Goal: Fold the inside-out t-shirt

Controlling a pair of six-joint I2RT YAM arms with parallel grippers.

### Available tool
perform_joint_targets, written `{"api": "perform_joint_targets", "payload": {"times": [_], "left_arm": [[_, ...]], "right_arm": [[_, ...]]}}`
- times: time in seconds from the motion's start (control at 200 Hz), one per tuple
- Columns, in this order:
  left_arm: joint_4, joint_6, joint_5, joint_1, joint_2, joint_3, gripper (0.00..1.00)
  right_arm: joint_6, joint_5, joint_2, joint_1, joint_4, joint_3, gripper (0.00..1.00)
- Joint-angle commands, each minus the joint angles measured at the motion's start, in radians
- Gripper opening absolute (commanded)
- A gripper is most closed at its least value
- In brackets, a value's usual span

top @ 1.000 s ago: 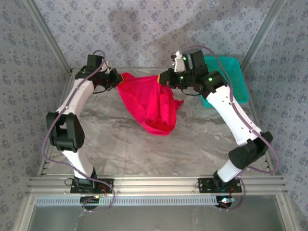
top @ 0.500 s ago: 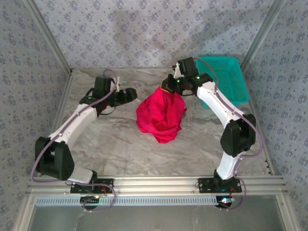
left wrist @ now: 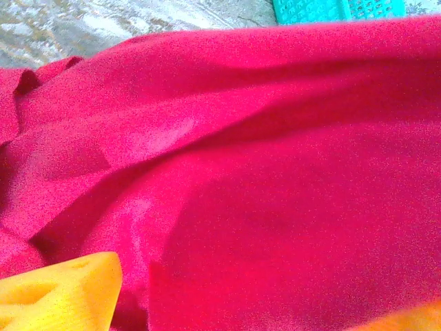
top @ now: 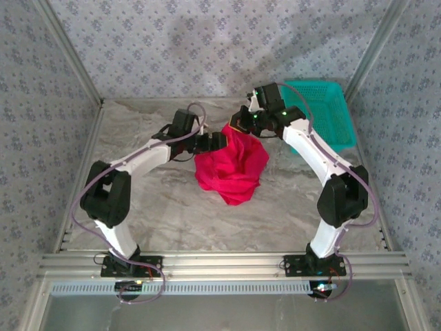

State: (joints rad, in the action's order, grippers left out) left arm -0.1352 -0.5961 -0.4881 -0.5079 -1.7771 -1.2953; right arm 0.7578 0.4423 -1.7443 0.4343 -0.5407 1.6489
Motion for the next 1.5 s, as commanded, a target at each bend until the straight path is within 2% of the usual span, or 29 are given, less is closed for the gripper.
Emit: {"api": "perform_joint_targets", "payload": {"times": [0.0,0.04,0.07,0.08,0.14,0.16,0.2,0.23,0.265,0.36,0.465,0.635,0.7,0.75,0.775,0.855,0.929,1.059,1.189,1.279,1.324,1.464,1.494], "left_arm": [[0.099,-0.045,-0.058,-0.025,-0.039,-0.079,0.62],[0.133,-0.077,-0.085,-0.024,-0.053,-0.088,0.33],[0.150,-0.103,-0.098,-0.021,-0.059,-0.096,0.03],[0.153,-0.112,-0.101,-0.019,-0.059,-0.099,0.00],[0.155,-0.162,-0.118,0.000,-0.060,-0.123,0.00],[0.158,-0.178,-0.129,0.009,-0.057,-0.131,0.00],[0.162,-0.214,-0.152,0.031,-0.048,-0.151,0.00],[0.159,-0.238,-0.164,0.047,-0.040,-0.168,0.00],[0.154,-0.260,-0.175,0.065,-0.030,-0.190,0.00],[0.109,-0.293,-0.168,0.092,-0.006,-0.255,0.00],[0.063,-0.313,-0.164,0.092,-0.003,-0.320,0.00],[0.065,-0.379,-0.127,0.091,-0.014,-0.360,0.00],[0.071,-0.408,-0.122,0.091,-0.027,-0.392,0.00],[0.067,-0.427,-0.117,0.091,-0.039,-0.433,0.00],[0.061,-0.435,-0.114,0.092,-0.045,-0.460,0.00],[0.015,-0.453,-0.098,0.094,-0.079,-0.586,0.00],[-0.077,-0.460,-0.085,0.098,-0.124,-0.756,0.00],[-0.232,-0.452,-0.066,0.099,-0.194,-1.006,0.00],[-0.284,-0.432,-0.062,0.092,-0.206,-1.043,0.00],[-0.276,-0.438,-0.061,0.092,-0.200,-1.000,0.00],[-0.254,-0.445,-0.061,0.091,-0.194,-0.970,0.00],[-0.225,-0.446,-0.033,0.082,-0.172,-0.903,0.00],[-0.222,-0.446,-0.025,0.079,-0.167,-0.893,0.00]], "right_arm": [[0.014,0.018,0.045,0.000,0.022,-0.012,0.00],[0.010,0.020,0.048,-0.005,0.017,-0.019,0.00],[0.004,0.024,0.052,-0.013,0.007,-0.026,0.00],[0.002,0.027,0.052,-0.016,0.003,-0.030,0.00],[-0.019,0.037,0.069,-0.046,-0.024,-0.055,0.00],[-0.031,0.036,0.076,-0.058,-0.038,-0.066,0.09],[-0.063,0.023,0.093,-0.079,-0.056,-0.095,0.31],[-0.086,0.003,0.108,-0.092,-0.095,-0.120,0.40],[-0.105,-0.027,0.130,-0.102,-0.106,-0.155,0.47],[-0.111,-0.042,0.183,-0.100,-0.065,-0.260,0.54],[-0.107,-0.027,0.187,-0.052,0.031,-0.329,0.62],[-0.072,-0.084,0.045,0.075,0.122,-0.329,0.65],[-0.054,-0.100,-0.046,0.118,0.161,-0.316,0.63],[-0.049,-0.106,-0.116,0.146,0.181,-0.299,0.56],[-0.051,-0.116,-0.149,0.161,0.185,-0.288,0.51],[-0.065,-0.181,-0.224,0.212,0.168,-0.264,0.18],[-0.073,-0.261,-0.249,0.237,0.153,-0.277,0.00],[-0.081,-0.333,-0.203,0.232,0.172,-0.362,0.00],[-0.096,-0.304,-0.064,0.209,0.285,-0.512,0.00],[-0.102,-0.273,0.026,0.192,0.355,-0.589,0.05],[-0.102,-0.259,0.065,0.185,0.379,-0.612,0.13],[-0.052,-0.221,0.161,0.169,0.482,-0.653,0.58],[-0.044,-0.218,0.169,0.170,0.500,-0.649,0.64]]}}
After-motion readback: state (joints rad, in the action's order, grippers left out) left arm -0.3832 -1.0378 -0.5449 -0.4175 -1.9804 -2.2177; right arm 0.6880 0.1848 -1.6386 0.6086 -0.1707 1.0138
